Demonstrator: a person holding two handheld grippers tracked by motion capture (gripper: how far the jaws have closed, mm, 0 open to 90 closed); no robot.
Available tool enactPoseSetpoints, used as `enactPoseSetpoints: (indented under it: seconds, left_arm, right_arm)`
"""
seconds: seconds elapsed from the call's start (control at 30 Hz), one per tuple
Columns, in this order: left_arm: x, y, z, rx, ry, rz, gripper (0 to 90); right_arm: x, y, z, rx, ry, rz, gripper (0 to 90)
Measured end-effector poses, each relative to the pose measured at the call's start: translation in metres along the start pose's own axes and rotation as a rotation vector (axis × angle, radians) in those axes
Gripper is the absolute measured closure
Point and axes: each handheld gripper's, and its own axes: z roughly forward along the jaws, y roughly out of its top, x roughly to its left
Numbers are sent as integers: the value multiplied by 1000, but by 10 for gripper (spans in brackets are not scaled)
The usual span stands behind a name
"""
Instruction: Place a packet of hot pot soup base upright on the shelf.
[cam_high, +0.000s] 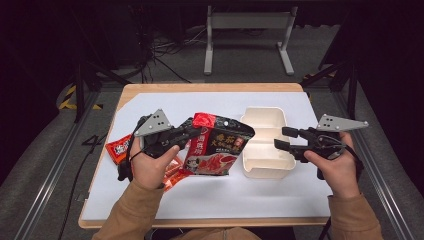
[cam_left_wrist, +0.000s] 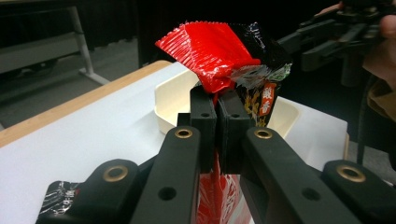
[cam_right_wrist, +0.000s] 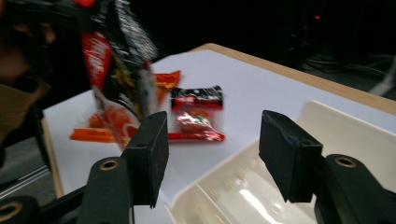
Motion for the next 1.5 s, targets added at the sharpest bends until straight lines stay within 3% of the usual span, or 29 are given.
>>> enactPoseSetpoints:
  seconds: [0.1,0.27,0.73,0.87,1.0,1.03,1.13,1.2,1.43,1.5]
  left_arm:
    - [1,-2,3,-14,9,-5,872]
    - [0,-3,6,-16,11,-4,872]
    - [-1,-4,9,-15,-23,0,871]
    - [-1,-3,8,-27,-31,-2,871]
    - [-2,-3,7,-34,-39,3,870]
    - [-2,-3,7,-37,-41,13,870]
    - [-3,-3,6,-40,-46,11,870]
    - [-3,-3,6,-45,-51,6,870]
    - [-3,-3,4,-54,-51,12,869]
    - [-2,-3,3,-54,-52,15,868]
  right_arm:
    - [10,7,8,-8,50,-28,418]
    - [22,16,27,-1,87,-84,397]
    - [33,25,71,37,68,-152,332]
    - [33,23,81,43,101,-143,348]
    - [32,23,87,40,133,-133,382]
    - [31,23,91,28,188,-133,418]
    - [31,24,94,31,220,-129,464]
    - [31,24,94,35,222,-129,481]
    - [30,25,95,61,271,-133,725]
    - [30,26,94,61,272,-138,748]
